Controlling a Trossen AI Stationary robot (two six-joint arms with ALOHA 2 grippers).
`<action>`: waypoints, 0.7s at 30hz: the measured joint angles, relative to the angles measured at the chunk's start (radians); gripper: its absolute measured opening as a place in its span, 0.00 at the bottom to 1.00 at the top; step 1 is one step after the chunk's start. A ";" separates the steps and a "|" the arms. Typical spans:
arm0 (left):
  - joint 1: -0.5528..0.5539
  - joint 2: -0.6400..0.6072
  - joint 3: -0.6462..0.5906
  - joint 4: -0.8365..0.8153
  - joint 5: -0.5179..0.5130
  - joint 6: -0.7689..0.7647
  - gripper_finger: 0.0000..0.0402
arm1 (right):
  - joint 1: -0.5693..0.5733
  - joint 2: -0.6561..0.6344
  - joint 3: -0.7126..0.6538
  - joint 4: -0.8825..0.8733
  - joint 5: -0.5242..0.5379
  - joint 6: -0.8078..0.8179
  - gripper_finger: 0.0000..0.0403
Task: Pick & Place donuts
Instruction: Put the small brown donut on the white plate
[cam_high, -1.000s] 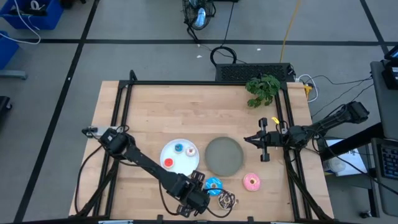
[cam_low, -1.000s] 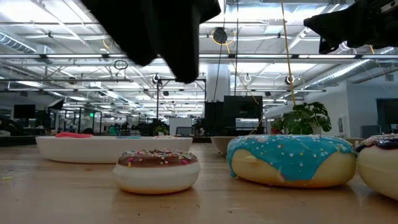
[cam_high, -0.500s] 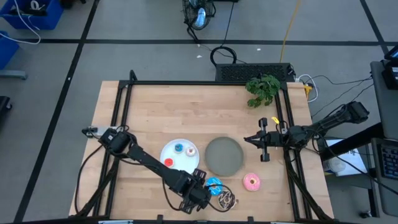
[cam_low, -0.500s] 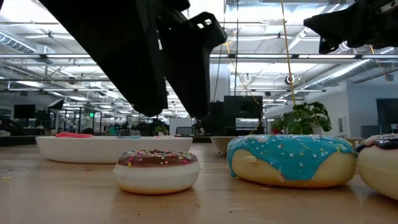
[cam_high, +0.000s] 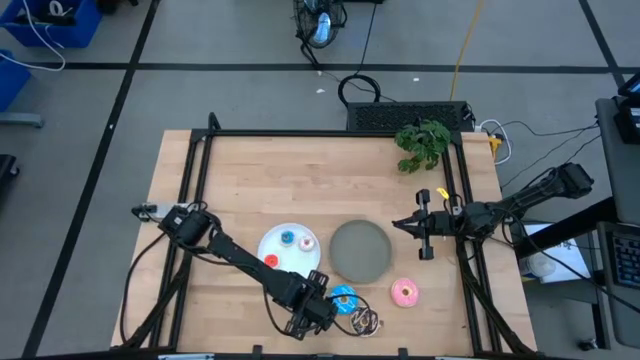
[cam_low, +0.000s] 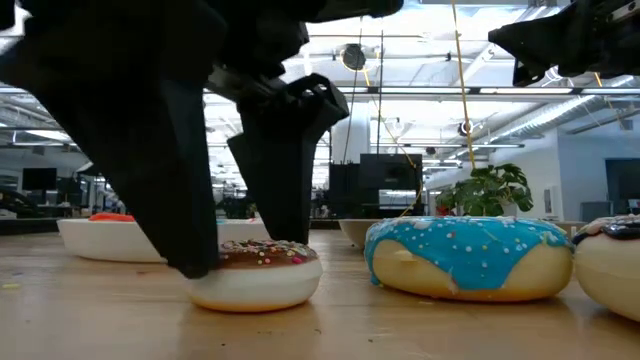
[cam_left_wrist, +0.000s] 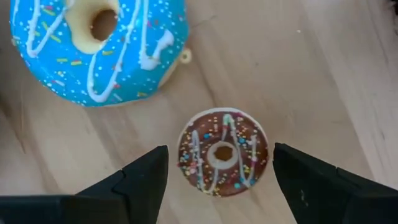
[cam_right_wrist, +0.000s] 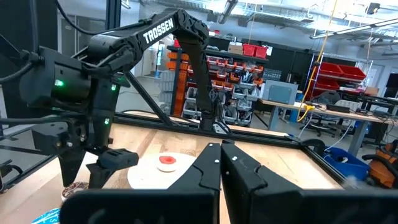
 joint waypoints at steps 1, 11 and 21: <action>0.000 0.000 -0.006 0.007 0.000 0.000 0.70 | 0.000 0.000 0.000 0.000 0.000 0.000 0.00; 0.001 0.000 -0.029 0.064 0.007 0.001 0.70 | 0.000 0.000 0.000 0.000 0.000 0.000 0.00; 0.017 0.000 -0.029 0.067 0.023 -0.012 0.70 | 0.000 0.000 0.000 0.000 0.000 0.000 0.00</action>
